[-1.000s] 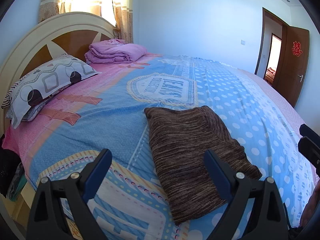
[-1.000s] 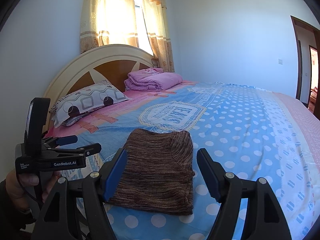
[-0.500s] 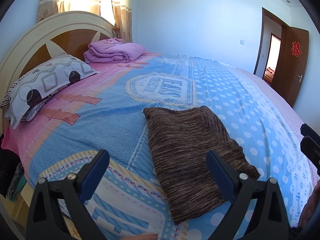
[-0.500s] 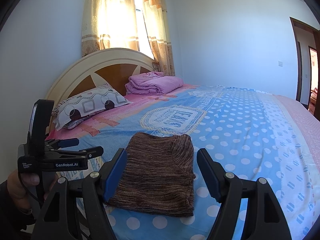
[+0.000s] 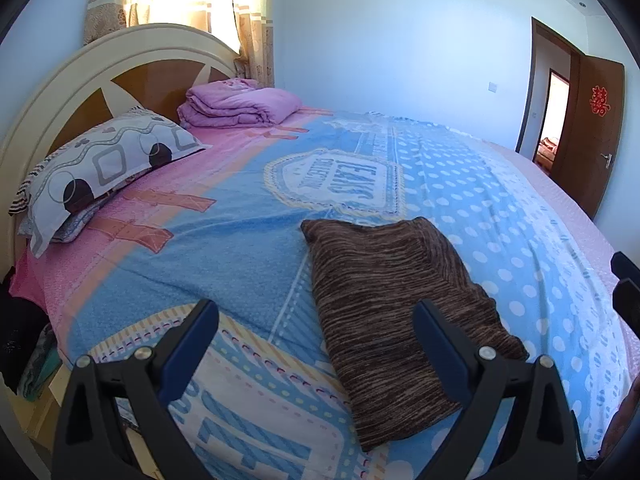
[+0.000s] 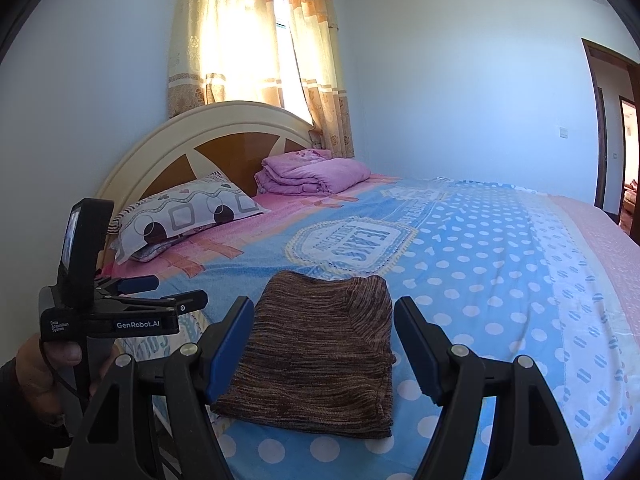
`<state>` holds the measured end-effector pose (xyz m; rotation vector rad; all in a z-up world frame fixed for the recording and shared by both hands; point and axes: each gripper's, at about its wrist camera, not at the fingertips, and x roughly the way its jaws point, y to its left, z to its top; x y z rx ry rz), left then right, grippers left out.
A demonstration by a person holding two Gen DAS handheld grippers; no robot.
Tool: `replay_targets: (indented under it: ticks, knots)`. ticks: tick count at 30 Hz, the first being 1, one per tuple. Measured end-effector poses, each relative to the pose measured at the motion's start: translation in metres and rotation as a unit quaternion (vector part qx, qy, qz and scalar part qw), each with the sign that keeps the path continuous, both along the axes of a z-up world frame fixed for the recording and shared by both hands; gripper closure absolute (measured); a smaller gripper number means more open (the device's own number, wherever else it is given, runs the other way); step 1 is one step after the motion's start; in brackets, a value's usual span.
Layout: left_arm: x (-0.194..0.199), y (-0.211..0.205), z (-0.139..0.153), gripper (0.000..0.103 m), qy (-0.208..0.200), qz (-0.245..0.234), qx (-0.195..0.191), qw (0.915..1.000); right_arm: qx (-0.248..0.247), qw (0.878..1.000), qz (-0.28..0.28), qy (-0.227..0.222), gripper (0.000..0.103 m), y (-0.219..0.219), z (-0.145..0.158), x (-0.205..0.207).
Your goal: Fold small clothes
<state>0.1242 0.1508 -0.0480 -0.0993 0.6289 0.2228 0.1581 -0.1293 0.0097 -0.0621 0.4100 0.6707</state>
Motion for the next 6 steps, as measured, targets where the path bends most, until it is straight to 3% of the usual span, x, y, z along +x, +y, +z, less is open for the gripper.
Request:
replay_targets:
  ticks: [6]
  knots:
    - [-0.0001, 0.0012, -0.0017, 0.003, -0.001, 0.002, 0.009, 1.0, -0.005, 1.0, 0.004, 0.004, 0.03, 0.0018, -0.0027, 0.0021]
